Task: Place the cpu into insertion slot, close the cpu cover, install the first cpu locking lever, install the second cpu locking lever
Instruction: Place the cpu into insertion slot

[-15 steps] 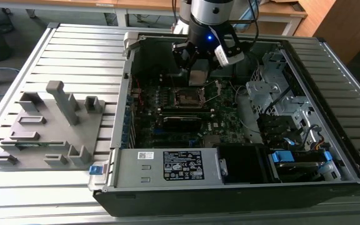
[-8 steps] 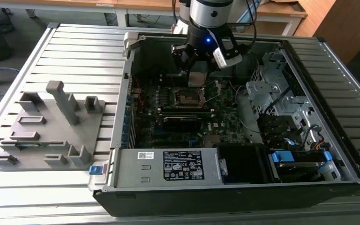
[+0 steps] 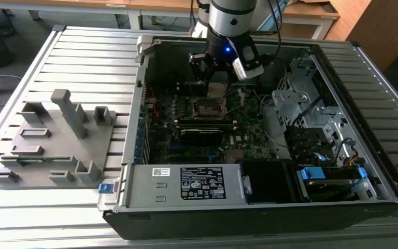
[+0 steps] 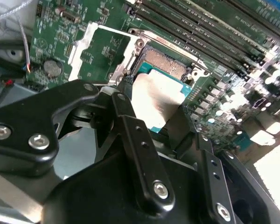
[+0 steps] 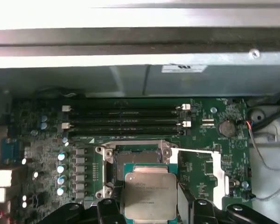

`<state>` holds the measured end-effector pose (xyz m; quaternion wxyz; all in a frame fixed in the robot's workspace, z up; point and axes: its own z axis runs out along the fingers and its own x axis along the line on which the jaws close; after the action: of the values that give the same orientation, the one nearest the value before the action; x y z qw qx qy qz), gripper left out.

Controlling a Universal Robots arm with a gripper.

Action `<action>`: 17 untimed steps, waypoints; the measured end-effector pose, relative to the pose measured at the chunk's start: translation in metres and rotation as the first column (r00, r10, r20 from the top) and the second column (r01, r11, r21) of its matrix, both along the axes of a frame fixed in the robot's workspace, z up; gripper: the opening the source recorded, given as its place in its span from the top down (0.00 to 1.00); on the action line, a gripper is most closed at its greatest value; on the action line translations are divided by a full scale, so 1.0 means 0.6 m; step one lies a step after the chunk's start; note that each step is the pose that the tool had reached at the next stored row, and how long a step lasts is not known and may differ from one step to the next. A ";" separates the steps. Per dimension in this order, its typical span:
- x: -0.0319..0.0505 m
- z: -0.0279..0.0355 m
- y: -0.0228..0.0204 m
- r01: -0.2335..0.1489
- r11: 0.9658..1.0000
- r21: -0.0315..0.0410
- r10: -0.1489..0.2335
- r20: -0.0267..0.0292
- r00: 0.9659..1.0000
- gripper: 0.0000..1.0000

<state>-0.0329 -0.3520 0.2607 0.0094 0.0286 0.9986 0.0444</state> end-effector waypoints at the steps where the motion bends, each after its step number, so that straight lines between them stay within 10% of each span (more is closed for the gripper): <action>1: 0.000 -0.001 0.0000 0.018 1.000 0.000 -0.018 0.000 1.000 0.46; 10: 0.000 -0.003 0.0001 0.081 0.997 0.000 -0.081 0.000 0.997 0.46; 17: 0.000 -0.007 0.0000 0.206 0.979 0.000 -0.206 0.000 0.979 0.46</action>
<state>-0.0329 -0.3520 0.2567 0.0140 0.1319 0.9902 0.0431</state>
